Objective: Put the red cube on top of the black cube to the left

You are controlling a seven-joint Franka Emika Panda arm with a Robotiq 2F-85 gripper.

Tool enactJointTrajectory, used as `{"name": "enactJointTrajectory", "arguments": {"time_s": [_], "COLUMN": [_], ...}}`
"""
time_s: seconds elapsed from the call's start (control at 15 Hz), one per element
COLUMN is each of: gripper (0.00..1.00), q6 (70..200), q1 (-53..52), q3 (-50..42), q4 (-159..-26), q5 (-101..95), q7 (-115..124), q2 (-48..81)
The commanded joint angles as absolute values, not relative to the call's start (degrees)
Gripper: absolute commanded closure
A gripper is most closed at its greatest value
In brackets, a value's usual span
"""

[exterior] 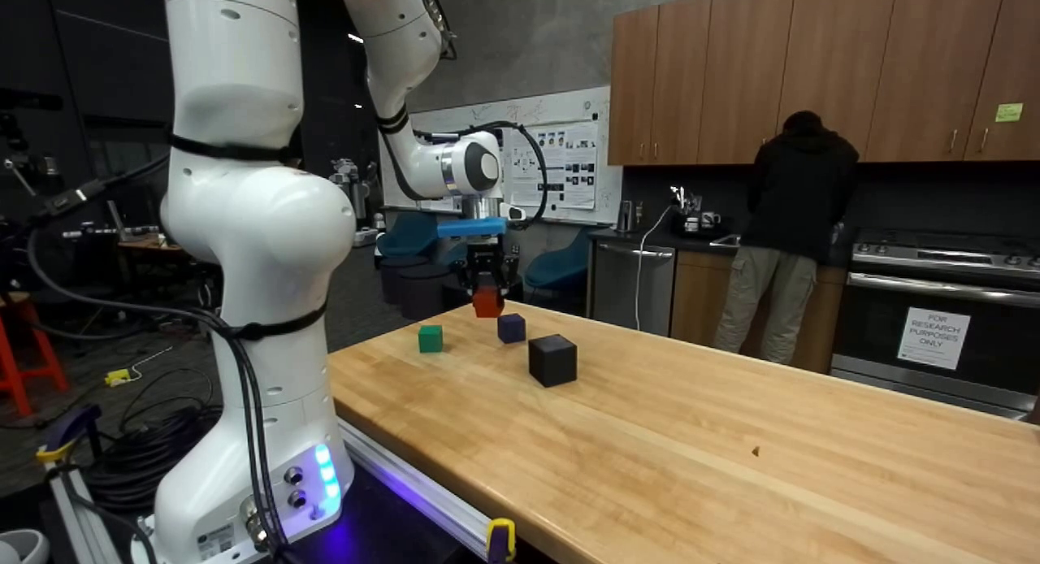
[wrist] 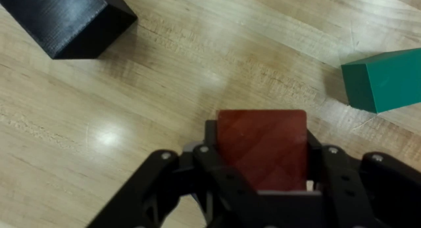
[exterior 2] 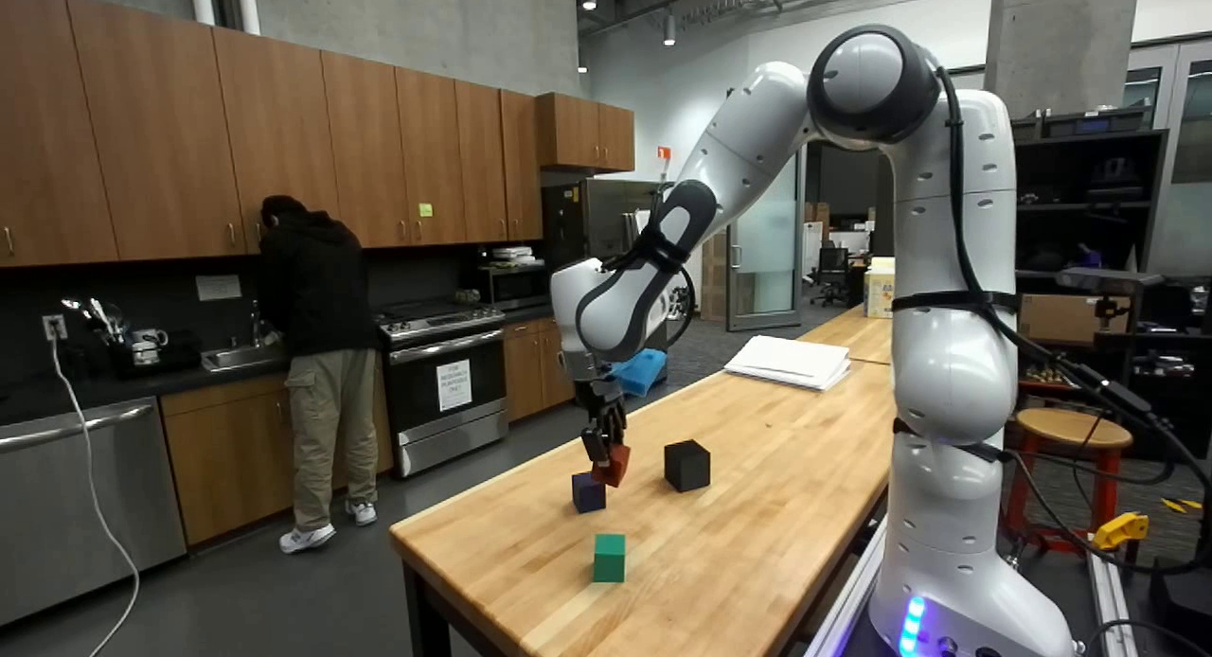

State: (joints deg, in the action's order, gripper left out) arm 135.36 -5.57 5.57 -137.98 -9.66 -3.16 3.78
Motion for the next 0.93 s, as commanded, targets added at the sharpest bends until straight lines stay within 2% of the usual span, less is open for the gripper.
{"name": "enactJointTrajectory", "arguments": {"time_s": [0.0, 0.87], "gripper": [0.7, 0.7], "q6": [131.81, 124.84], "q1": [-6.22, -6.56], "q3": [5.61, 4.81], "q4": [-132.48, -121.92], "q5": [-11.52, -12.42], "q7": [-1.35, -1.3], "q2": [7.58, 15.15]}}
